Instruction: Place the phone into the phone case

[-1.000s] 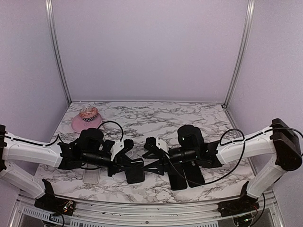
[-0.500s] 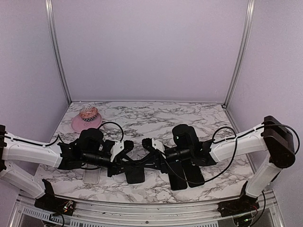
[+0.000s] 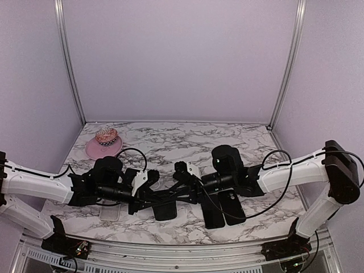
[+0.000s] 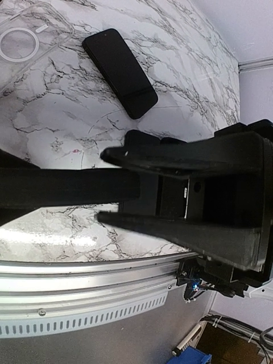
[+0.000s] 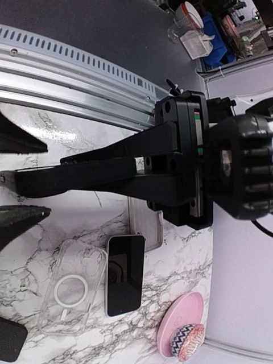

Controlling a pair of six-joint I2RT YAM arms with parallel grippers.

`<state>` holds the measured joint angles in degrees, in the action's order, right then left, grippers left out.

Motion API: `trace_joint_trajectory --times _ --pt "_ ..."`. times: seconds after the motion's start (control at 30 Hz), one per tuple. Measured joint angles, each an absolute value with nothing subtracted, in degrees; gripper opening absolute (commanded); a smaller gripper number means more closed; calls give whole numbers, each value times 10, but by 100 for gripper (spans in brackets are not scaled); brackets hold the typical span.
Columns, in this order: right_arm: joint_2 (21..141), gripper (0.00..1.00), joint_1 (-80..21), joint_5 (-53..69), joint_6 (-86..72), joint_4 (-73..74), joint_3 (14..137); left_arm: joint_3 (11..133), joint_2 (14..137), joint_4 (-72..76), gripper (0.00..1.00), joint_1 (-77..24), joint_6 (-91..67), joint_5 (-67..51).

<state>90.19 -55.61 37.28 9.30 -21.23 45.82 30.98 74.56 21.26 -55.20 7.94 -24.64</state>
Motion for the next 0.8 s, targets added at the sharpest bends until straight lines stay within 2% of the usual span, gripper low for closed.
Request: trace_joint_trajectory --times 0.1,0.2,0.27,0.33,0.5,0.53,0.63,0.73,0.8 --pt "902 57 -552 378 79 -232 448 310 743 211 0 -551 74 -246" --pt "918 52 -548 385 56 -253 434 310 731 212 0 -550 65 -253" --pt "937 44 -547 390 40 -263 432 310 724 212 0 -550 59 -262" --pt "952 30 -547 395 23 -282 427 310 722 214 0 -550 52 -272" --pt "956 8 -548 403 -7 -319 410 310 722 216 0 -547 35 -281" --pt "955 0 -548 407 -9 -322 410 310 722 218 0 -547 32 -281" --pt "955 0 -547 415 -2 -324 410 311 722 218 0 -544 11 -288" --pt "946 0 -547 420 0 -316 410 311 719 220 26 -544 4 -289" --pt "932 0 -543 421 -2 -306 410 311 711 227 57 -545 0 -284"
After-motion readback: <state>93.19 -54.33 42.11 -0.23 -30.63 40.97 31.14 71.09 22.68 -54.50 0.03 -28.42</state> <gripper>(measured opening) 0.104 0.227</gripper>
